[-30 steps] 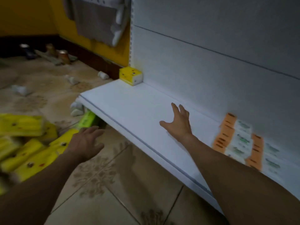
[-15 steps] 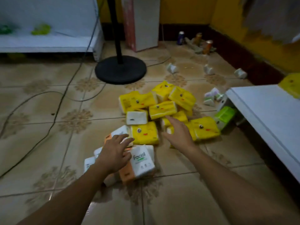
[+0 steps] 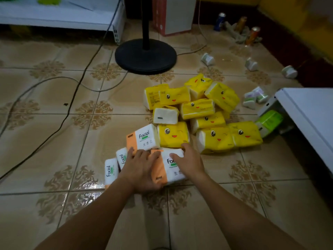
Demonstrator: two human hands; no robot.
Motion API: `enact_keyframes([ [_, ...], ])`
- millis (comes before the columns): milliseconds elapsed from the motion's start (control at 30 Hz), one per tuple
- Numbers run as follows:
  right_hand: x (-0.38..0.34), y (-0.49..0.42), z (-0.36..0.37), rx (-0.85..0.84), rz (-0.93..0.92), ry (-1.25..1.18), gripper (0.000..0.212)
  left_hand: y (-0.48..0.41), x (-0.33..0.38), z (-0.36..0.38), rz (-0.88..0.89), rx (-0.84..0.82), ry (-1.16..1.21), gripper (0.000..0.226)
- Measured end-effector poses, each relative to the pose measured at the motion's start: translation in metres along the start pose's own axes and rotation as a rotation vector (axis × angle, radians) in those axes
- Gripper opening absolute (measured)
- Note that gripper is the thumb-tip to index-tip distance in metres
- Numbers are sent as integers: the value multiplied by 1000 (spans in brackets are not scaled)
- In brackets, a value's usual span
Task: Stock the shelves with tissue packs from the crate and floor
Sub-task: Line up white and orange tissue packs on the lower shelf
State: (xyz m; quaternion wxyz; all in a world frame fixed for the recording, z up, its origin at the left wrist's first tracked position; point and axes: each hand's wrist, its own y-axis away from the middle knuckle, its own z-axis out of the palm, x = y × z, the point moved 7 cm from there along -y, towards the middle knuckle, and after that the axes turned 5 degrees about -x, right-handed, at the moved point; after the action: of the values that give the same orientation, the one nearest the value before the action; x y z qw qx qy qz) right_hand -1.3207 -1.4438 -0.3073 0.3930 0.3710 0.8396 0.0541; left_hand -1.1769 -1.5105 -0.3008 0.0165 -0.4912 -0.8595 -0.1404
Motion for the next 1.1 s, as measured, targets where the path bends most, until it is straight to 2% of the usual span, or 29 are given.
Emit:
enact_keyframes([
  [100,11,3,-20,26,14,-188,33,-13,16,-20,49,46,-13,110],
  [167,15,6,-42,28,19,-320,32,-27,32,-40,90,86,10,112],
  [233,19,11,-77,54,6,-366,46,-44,53,-61,131,94,77,113],
  [333,29,29,-153,109,-76,-297,66,-74,107,-102,221,129,126,114],
  [433,57,72,-243,165,-111,-220,72,-100,198,-142,370,194,138,112],
  [600,166,177,-351,383,29,-189,88,-110,391,-168,695,146,93,102],
  [733,253,256,-375,521,159,-215,101,-83,510,-142,852,72,133,95],
  [833,305,304,-374,618,244,-209,106,-60,571,-110,937,-21,208,94],
  [1000,366,358,-354,858,344,-247,98,-33,621,-72,1048,-107,321,89],
  [1100,389,378,-337,1039,400,-334,94,-12,636,-57,1115,-91,379,74],
])
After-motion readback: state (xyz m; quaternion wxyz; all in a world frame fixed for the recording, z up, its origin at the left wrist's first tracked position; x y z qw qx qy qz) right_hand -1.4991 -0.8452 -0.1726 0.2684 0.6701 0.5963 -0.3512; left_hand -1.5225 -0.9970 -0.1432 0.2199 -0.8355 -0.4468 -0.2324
